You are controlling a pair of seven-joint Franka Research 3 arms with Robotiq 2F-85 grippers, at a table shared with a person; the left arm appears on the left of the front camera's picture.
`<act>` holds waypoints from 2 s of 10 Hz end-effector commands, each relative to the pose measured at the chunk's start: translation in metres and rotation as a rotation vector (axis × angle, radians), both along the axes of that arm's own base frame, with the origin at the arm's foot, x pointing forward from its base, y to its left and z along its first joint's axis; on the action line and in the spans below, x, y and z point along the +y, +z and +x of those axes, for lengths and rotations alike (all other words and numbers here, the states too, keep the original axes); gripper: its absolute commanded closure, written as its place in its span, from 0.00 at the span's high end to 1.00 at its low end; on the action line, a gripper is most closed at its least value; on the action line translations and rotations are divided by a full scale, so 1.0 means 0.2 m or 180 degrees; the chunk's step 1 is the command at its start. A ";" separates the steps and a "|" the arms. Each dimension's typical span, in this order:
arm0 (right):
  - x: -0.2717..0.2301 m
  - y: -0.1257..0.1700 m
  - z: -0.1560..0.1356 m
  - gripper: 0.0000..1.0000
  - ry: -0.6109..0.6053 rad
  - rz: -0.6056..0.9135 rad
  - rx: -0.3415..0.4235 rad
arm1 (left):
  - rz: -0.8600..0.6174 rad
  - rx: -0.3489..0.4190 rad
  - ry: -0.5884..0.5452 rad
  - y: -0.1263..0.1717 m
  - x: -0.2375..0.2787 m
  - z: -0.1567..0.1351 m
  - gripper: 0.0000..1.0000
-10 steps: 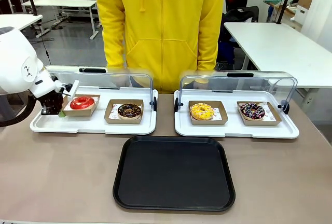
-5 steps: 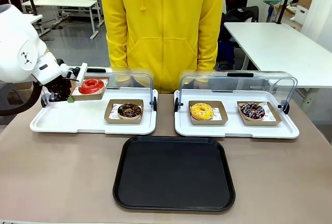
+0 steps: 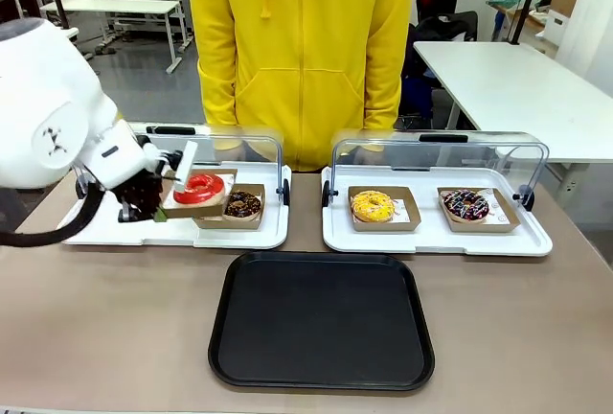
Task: Move the first donut from the left to the tray.
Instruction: Pick up the Paper togo box containing the Donut indicated by the person and place it on the Handle tray.
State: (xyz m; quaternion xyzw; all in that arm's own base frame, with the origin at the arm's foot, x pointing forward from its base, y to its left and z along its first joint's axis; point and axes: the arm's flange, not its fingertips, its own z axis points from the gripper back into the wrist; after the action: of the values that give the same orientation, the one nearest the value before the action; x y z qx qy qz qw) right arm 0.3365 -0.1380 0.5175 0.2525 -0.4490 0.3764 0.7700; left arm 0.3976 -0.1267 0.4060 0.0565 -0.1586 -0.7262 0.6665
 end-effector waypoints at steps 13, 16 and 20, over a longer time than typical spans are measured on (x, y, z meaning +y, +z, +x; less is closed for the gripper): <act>0.00 0.00 0.02 1.00 0.0033 0.0051 -0.0113 | 0.0113 -0.0237 -0.0258 0.04 -0.90 -0.59 0.02; 0.00 0.00 0.02 1.00 0.0033 0.0051 -0.0113 | 0.0151 -0.0129 -0.0202 -0.09 -1.12 -0.84 0.02; 0.00 0.00 0.02 1.00 0.0033 0.0051 -0.0113 | 0.0200 -0.0218 -0.0084 -0.21 -1.15 -0.97 0.02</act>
State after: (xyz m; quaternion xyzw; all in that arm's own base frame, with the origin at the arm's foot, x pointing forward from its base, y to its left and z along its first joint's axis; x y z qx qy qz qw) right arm 0.3361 -0.1383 0.5176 0.2525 -0.4485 0.3763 0.7704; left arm 0.2080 -0.3656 0.3754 0.0863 -0.1515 -0.7441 0.6449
